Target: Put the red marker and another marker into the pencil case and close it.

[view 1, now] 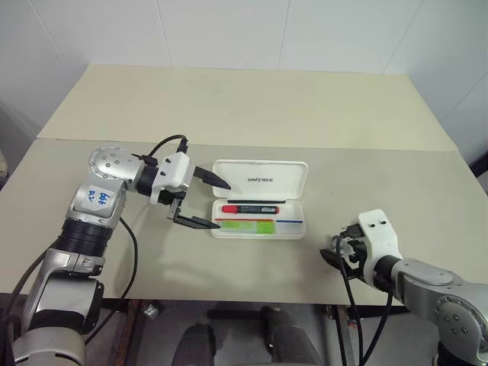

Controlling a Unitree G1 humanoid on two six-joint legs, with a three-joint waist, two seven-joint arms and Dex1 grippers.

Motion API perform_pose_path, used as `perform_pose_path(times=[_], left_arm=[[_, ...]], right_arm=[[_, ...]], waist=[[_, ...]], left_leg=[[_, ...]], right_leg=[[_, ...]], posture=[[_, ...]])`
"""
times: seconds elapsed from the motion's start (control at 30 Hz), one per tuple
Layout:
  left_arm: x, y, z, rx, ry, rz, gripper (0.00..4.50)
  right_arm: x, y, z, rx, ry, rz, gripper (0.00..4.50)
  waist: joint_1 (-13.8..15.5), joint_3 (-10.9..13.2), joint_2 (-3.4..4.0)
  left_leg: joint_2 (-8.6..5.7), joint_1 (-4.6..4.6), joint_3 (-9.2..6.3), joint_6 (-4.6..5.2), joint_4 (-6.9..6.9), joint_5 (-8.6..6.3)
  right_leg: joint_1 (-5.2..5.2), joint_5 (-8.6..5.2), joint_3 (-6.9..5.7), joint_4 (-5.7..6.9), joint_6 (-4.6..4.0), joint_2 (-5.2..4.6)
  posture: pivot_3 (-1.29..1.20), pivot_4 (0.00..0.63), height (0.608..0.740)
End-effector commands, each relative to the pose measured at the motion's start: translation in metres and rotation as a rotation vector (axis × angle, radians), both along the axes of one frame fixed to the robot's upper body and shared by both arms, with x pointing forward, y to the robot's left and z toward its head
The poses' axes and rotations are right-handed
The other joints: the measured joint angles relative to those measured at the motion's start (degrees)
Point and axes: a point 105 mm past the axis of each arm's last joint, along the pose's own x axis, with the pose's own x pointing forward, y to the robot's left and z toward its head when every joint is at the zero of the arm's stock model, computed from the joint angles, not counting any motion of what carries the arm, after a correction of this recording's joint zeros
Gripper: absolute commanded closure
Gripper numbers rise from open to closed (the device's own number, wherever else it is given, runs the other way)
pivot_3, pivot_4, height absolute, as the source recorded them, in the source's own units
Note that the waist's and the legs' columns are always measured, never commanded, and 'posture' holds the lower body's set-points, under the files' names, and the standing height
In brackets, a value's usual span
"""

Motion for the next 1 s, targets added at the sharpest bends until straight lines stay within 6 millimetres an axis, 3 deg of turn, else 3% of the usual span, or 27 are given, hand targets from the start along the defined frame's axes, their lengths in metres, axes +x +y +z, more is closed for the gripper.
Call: perform_pose_path(times=[0.03,0.2,0.23,0.43,0.7,0.77,1.0], left_arm=[[-0.005,0.004,0.019,-0.019,-0.066,-0.013,0.00],[-0.006,0.007,0.018,-0.017,-0.072,-0.002,0.00],[-0.006,0.007,0.017,-0.017,-0.073,-0.001,0.00],[-0.005,0.009,0.018,-0.017,-0.086,0.007,0.00],[-0.006,0.014,0.011,-0.010,-0.093,0.038,0.00],[-0.007,0.015,0.010,-0.012,-0.091,0.045,0.00],[-0.011,0.018,0.011,-0.015,-0.097,0.080,0.00]], right_arm=[[-0.004,0.005,-0.006,0.005,0.023,0.014,2.28],[-0.001,0.005,-0.004,-0.012,0.020,0.023,3.98],[0.001,0.005,-0.002,-0.019,0.014,0.031,4.13],[0.026,0.011,0.033,-0.076,-0.169,0.186,4.13],[0.050,0.047,0.068,-0.201,-0.357,0.778,4.13],[0.051,0.057,0.071,-0.209,-0.365,0.940,4.13],[0.053,0.067,0.063,-0.236,-0.324,1.179,4.13]], waist=[[-0.01,-0.01,-0.01],[-0.03,-0.05,-0.08],[-0.05,-0.05,-0.08],[-0.20,-0.01,-0.03],[-0.66,0.01,0.01],[-0.80,0.03,0.01],[-0.82,0.03,0.00]], left_leg=[[0.00,0.00,0.00,0.00,-0.01,0.00],[0.02,0.00,0.00,0.00,-0.06,0.00],[0.02,0.00,0.01,0.00,-0.05,0.00],[0.02,-0.01,0.16,0.05,-0.02,0.03],[0.04,-0.03,0.15,0.05,-0.12,0.02],[0.04,-0.06,0.16,0.06,-0.11,0.00],[0.04,-0.10,0.11,0.07,-0.11,-0.06]], right_leg=[[0.00,0.00,0.00,-0.03,0.00,0.00],[0.02,0.01,-0.01,-0.10,0.01,0.01],[0.03,0.00,-0.01,-0.11,0.01,0.01],[0.03,0.02,0.07,-0.33,-0.13,-0.02],[0.02,0.11,0.01,-0.43,0.07,-0.01],[0.01,0.13,0.02,-0.43,0.10,-0.01],[0.00,0.15,0.00,-0.40,0.15,-0.01]], posture=[[0.00,0.150,0.740],[0.00,0.150,0.740],[0.00,0.150,0.740],[0.00,0.150,0.740],[0.00,0.150,0.740],[0.00,0.150,0.740],[0.00,0.150,0.740]])
